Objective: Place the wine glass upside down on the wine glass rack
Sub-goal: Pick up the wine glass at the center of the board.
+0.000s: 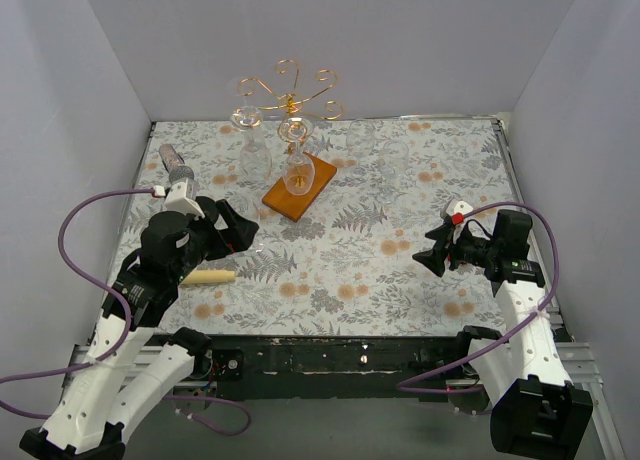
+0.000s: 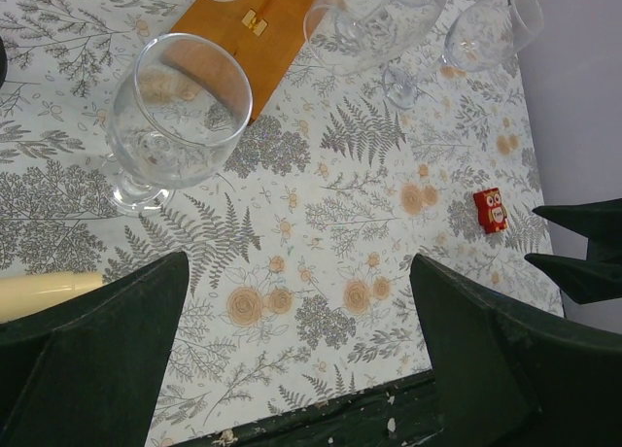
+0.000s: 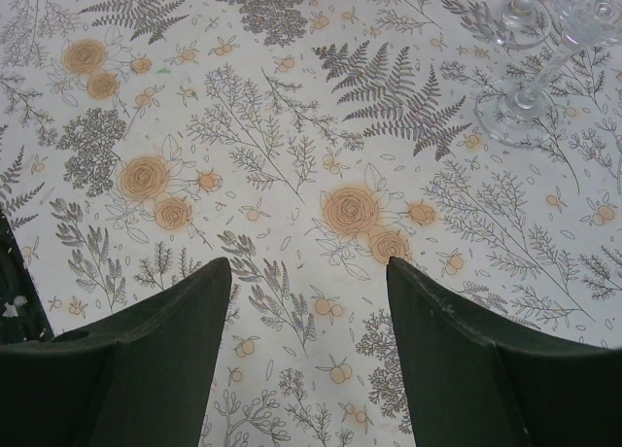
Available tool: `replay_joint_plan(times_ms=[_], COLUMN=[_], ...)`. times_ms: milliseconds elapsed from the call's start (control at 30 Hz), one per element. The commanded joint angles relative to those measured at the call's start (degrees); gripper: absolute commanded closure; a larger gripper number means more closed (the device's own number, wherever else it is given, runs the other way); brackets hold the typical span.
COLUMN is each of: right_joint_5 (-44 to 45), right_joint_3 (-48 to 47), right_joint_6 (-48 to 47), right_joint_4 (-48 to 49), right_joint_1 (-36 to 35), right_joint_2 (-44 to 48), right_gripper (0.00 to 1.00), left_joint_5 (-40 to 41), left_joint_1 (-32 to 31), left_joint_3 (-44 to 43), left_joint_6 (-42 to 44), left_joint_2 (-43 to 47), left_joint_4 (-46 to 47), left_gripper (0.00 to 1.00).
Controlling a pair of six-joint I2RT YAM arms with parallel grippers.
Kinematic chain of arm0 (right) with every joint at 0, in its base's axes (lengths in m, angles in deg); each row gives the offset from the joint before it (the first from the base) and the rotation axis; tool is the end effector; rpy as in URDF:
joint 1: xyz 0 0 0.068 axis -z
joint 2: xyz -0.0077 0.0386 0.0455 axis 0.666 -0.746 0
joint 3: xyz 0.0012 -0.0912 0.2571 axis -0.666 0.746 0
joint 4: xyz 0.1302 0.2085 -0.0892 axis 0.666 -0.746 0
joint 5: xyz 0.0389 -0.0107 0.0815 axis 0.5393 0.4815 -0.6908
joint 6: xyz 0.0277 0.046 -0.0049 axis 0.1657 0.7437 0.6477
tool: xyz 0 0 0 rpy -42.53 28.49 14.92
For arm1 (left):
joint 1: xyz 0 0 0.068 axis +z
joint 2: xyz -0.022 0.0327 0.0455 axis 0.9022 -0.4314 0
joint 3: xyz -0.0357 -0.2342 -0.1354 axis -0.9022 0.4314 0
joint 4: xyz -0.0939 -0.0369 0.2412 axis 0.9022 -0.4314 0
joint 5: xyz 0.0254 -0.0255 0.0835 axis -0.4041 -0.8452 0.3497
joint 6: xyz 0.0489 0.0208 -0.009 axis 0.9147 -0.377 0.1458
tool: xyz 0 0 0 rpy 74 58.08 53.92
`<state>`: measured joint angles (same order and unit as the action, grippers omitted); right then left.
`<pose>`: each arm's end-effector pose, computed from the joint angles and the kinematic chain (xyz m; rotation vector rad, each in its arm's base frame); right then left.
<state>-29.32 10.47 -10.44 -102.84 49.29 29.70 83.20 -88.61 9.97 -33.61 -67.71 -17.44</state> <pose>0.1701 0.0073 0.2437 -0.9594 1.7120 0.5751 0.1168 -0.0510 0.3481 -0.9043 1.9758 -0.9911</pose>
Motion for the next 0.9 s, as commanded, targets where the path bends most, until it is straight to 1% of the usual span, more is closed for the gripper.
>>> replay_joint_plan(times_ms=[0, 267, 867], right_joint_5=[-1.43, -1.51, -1.43], right_joint_3=[0.68, 0.59, 0.68], right_joint_6=[-0.80, -0.80, -0.97], right_joint_4=[1.67, 1.59, 1.50], right_joint_1=[0.38, 0.38, 0.29], right_joint_2=[0.18, 0.27, 0.53], right_gripper=[0.27, 0.27, 0.27], left_joint_5=[0.40, 1.98, 2.24], left_joint_1=[-0.09, -0.09, -0.09], left_joint_3=[0.59, 0.68, 0.68], left_joint_6=[0.18, -0.61, 0.79], left_joint_2=[0.74, 1.53, 1.44], left_joint_4=[1.53, 1.44, 0.74], left_gripper=[0.02, 0.02, 0.02])
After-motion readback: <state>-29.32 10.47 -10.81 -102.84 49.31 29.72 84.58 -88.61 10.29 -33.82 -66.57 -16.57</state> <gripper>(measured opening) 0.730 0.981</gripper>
